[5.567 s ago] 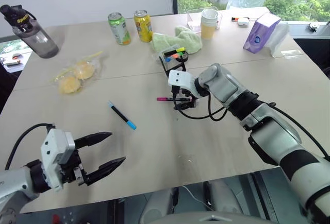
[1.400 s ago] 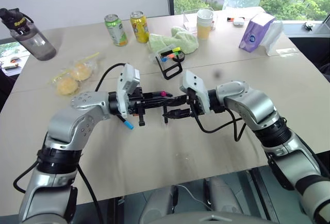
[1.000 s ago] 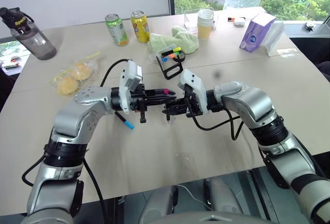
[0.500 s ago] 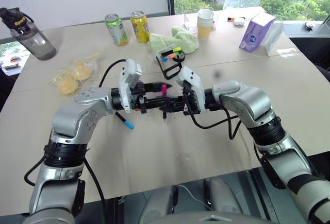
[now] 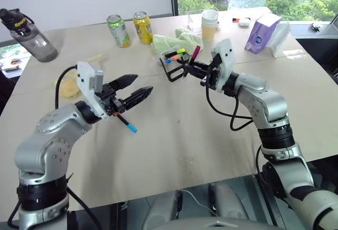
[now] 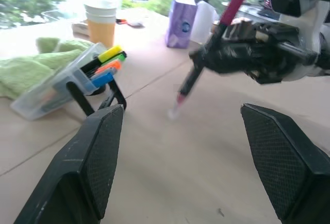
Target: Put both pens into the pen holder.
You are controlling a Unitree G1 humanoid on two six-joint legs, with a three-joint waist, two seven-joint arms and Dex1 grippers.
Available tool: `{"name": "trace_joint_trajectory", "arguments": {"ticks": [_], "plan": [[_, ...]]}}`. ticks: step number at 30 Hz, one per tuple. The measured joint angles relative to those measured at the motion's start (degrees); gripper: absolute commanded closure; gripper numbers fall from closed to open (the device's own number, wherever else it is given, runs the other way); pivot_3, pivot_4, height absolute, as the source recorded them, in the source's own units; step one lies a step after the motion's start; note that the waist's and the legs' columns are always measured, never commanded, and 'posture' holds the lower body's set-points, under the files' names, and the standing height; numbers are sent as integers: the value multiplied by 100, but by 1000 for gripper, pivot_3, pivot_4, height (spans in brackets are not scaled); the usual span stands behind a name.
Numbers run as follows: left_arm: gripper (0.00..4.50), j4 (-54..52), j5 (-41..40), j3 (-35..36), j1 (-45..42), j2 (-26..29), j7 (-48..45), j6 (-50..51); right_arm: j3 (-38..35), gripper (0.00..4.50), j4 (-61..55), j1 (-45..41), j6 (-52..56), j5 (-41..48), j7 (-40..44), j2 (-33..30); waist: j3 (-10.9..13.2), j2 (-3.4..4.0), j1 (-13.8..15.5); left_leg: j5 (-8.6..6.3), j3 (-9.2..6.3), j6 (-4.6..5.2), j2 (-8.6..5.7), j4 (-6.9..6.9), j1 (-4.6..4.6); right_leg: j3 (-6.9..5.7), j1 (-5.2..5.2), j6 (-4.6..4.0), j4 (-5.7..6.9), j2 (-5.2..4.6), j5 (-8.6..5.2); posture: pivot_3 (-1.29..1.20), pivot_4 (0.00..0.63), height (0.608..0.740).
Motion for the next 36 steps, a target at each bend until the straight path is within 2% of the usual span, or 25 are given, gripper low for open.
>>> {"name": "trace_joint_trajectory", "arguments": {"ticks": [8, 12, 17, 23, 36], "plan": [[774, -529, 232, 42, 690, -389, 688, -311, -544, 4467, 977, -798, -1142, -91, -972, 848, 0, 1, 8, 1, 5, -1, 2, -1, 3, 3, 0, 0, 6, 3, 0, 0, 150, 740], [774, -809, 248, 62, 930, -496, 967, -380, -720, 4467, 1382, -929, -1462, -73, -1229, 1069, 0, 1, 8, 1, 4, -1, 2, -1, 3, 2, 0, 0, 6, 3, 0, 0, 150, 740], [774, -819, 292, 83, 912, -487, 1154, -423, -871, 4467, 1766, -1004, -1582, 2, -1334, 1254, 0, 1, -3, 1, 5, -2, 2, -1, 4, 4, -1, -1, 10, 5, 0, 0, 150, 740], [774, -734, 353, 85, 752, -477, 1271, -495, -1191, 4467, 2404, -1156, -1854, 115, -1842, 1754, 0, 2, -65, 2, 6, -3, 2, -1, 6, 4, -1, -1, 13, 7, 0, 0, 150, 740], [774, -511, 453, 86, 540, -239, 1237, -612, -1247, 4467, 2993, -1286, -2212, 219, -2062, 1793, 2, 4, -155, 2, 7, -3, 2, -3, 7, 8, -2, -1, 14, 8, 0, 0, 150, 740]]}}
